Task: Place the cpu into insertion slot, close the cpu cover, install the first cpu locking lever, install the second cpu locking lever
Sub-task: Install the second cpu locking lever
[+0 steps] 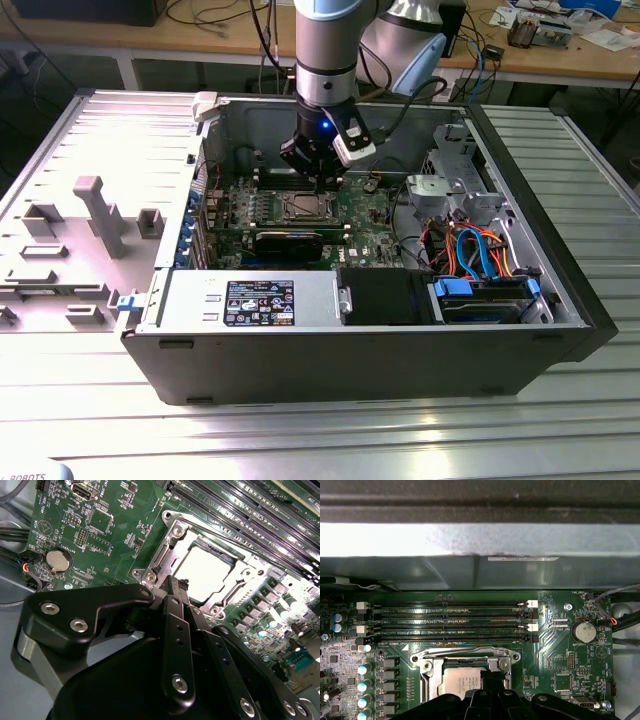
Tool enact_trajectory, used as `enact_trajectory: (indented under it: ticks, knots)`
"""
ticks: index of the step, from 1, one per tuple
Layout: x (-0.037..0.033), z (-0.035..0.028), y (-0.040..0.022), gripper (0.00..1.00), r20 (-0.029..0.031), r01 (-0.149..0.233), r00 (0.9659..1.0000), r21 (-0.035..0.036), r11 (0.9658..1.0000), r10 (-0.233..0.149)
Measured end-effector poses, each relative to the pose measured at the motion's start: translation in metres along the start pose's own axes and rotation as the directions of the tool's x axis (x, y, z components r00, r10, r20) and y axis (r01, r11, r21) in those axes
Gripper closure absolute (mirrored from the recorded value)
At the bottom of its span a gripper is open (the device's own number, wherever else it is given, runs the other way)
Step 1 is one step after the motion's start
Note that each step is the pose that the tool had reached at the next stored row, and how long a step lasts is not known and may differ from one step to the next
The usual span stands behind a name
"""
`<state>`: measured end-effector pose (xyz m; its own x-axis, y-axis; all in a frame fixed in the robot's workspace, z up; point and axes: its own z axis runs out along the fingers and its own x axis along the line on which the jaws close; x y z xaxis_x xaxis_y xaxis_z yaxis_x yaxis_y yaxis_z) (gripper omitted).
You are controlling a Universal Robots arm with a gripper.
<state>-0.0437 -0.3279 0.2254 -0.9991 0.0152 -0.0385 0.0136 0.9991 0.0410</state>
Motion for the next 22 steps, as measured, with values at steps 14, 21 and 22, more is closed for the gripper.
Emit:
enact_trajectory:
  ticks: [14, 21, 22]
  knots:
    - [-0.0003, -0.0036, -0.0070, 0.89, 0.0001, 0.000, 1.0000, -0.0001, 1.0000, 0.000]
    - [-0.0003, -0.0036, -0.0098, 0.89, 0.0001, 0.000, 1.0000, -0.0002, 1.0000, 0.000]
    - [-0.0004, -0.0036, -0.0101, 0.89, 0.0001, 0.000, 1.0000, -0.0002, 1.0000, 0.000]
